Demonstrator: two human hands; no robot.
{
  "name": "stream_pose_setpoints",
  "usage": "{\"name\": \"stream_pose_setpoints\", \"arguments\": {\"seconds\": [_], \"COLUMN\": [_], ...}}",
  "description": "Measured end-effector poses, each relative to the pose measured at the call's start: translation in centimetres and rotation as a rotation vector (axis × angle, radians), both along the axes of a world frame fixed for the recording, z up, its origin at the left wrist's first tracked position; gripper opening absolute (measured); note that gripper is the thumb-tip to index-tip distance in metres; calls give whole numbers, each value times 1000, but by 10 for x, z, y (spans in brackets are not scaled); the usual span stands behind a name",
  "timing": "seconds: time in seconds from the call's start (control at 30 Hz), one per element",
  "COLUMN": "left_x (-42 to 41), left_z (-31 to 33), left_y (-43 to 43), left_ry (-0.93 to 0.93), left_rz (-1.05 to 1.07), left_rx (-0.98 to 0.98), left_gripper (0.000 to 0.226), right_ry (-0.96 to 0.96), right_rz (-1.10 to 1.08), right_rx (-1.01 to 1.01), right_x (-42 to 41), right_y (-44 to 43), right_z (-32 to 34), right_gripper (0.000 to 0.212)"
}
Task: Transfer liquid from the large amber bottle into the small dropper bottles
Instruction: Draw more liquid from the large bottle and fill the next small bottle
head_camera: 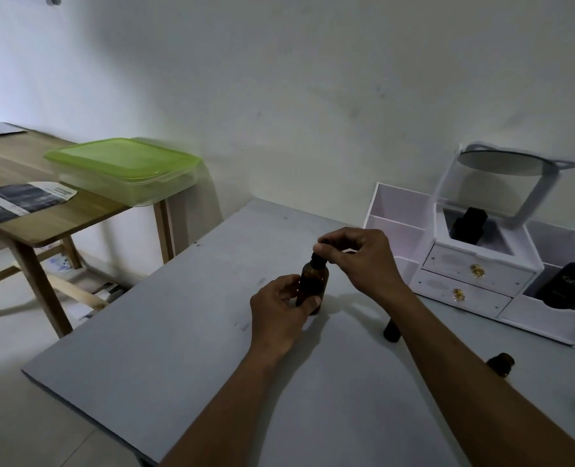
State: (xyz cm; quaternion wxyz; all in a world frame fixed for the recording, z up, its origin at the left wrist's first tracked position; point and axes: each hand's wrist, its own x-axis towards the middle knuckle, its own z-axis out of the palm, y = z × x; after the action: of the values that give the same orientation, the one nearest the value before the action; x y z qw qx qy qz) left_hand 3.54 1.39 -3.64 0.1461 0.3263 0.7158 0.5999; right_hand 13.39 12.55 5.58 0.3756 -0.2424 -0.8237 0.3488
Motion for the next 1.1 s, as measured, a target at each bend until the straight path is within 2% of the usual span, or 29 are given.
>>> {"name": "stream_pose_setpoints", "arguments": {"seconds": [0.63, 0.87, 1.1], "left_x": [1, 5, 33], "left_z": [2, 3, 3], "left_y": [-1, -5, -31], "left_ry": [-25, -24, -180], "left_rz": [-3, 20, 32], "left_rx": [11, -10, 57], "left_gripper": [50, 55, 39], "right_ry": [21, 151, 322], "right_rz": [-11, -8, -25], "right_rx": [54, 43, 38], "right_x": [-4, 8, 51], "right_y": [-3, -9, -11], "right_z": [6, 44, 94], "right_gripper": [0, 10, 4]}}
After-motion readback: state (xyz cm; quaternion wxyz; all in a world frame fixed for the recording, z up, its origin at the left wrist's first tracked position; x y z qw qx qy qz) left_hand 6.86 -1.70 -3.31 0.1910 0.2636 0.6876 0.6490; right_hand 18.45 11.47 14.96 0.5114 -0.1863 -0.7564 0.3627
